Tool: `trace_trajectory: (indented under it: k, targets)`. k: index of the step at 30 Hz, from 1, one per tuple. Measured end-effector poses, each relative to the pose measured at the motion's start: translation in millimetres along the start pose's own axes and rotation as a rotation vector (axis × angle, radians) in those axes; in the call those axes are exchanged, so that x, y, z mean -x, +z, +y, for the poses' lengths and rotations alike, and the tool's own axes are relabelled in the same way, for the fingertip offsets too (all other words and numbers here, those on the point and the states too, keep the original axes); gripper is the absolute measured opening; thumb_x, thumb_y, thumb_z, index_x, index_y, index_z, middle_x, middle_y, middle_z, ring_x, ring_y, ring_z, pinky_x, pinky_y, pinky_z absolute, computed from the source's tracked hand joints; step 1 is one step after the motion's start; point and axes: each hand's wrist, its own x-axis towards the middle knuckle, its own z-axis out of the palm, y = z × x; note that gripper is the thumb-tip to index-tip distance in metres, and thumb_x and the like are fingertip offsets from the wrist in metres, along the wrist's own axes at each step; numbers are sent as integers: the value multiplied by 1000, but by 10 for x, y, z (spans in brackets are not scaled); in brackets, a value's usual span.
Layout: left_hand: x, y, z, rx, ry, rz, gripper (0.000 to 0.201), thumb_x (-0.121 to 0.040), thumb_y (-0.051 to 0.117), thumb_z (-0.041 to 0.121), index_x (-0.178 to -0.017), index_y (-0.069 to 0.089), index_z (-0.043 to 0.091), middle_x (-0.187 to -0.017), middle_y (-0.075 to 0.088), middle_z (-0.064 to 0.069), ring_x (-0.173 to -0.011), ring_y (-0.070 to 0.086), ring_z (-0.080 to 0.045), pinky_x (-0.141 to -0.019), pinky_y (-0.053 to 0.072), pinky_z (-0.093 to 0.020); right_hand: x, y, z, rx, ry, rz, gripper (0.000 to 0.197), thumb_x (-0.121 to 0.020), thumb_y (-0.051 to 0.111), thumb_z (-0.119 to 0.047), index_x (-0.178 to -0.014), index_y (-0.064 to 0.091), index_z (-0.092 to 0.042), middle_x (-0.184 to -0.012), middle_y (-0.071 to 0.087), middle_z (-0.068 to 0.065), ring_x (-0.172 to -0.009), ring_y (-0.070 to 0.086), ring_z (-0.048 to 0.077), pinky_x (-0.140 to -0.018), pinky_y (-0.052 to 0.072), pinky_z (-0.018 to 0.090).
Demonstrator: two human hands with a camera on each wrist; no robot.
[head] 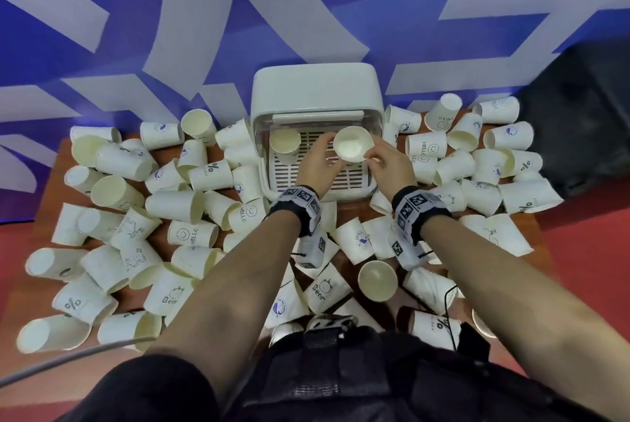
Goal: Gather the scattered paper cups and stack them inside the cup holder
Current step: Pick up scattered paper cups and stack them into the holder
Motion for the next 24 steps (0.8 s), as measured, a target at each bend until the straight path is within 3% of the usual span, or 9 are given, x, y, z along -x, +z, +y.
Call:
trace_trajectory:
  k: [2, 5, 7, 9, 11, 17, 19, 22, 24]
  targets:
    - [-38, 27, -36, 2, -3, -2, 53, -85, 70, 16, -132, 47, 12, -129, 56, -4, -110, 56, -14, -81, 46, -7, -24, 36, 22, 15, 9, 3, 7, -88, 57, -1, -87, 64, -5, -138, 53, -2, -109, 55, 12, -95, 43, 24]
    - [-84, 49, -59, -17, -6, -35, 55, -85, 70, 21, -133, 45, 15, -129, 56, -3, -109, 58, -16, -91, 51, -31, -73, 108, 85, 47, 13, 1, 7, -88, 56, -3, -90, 63, -5, -135, 56, -2, -101, 58, 15, -89, 45, 25]
    - [-122, 67, -103, -30, -14, -59, 58, -83, 71, 23, -134, 44, 18, -129, 56, -2, -109, 58, -15, -92, 50, -34, -104, 149, 134, 65, 33, -11, 10, -89, 56, -5, -94, 65, -6, -129, 60, 2, -97, 61, 19, -86, 46, 25]
    - [-165, 88, -168, -40, -23, -97, 63, -82, 73, 26, -137, 42, 21, -129, 57, 0, -112, 57, -16, -93, 48, -35, -133, 168, 179, 90, 62, -44, 15, -90, 56, -7, -100, 66, -7, -125, 61, 4, -95, 59, 19, -86, 44, 23]
    - [-205, 108, -226, -84, -19, -141, 67, -82, 73, 29, -140, 40, 22, -132, 56, 0, -117, 54, -17, -96, 46, -36, -158, 172, 218, 143, 68, -95, 21, -92, 54, -8, -108, 66, -6, -125, 59, 6, -103, 58, 23, -87, 39, 22]
    - [-328, 173, -351, -167, 5, -162, 70, -83, 72, 31, -143, 40, 18, -141, 50, -3, -127, 46, -19, -106, 39, -39, -242, 181, 279, 267, 53, -178, 35, -96, 47, -10, -131, 55, -9, -139, 50, 10, -127, 43, 27, -106, 31, 33]
    - [-348, 194, -376, -137, -15, -164, 70, -82, 73, 33, -142, 40, 20, -138, 52, 0, -122, 49, -15, -102, 42, -37, -272, 198, 276, 292, 41, -184, 36, -97, 46, -11, -132, 53, -9, -140, 49, 12, -129, 42, 27, -108, 31, 34]
    - [-364, 218, -358, -95, -33, -165, 68, -83, 73, 27, -140, 38, 19, -130, 55, 0, -108, 50, -8, -88, 41, -23, -305, 236, 263, 294, 26, -183, 41, -97, 44, -11, -138, 46, -8, -142, 46, 15, -130, 40, 29, -109, 32, 37]
    - [-371, 238, -344, -77, -13, -167, 65, -84, 72, 21, -140, 39, 17, -130, 55, -1, -109, 48, -8, -89, 40, -23, -310, 264, 272, 309, 6, -189, 44, -97, 42, -8, -141, 42, -6, -143, 44, 17, -130, 40, 31, -108, 33, 38]
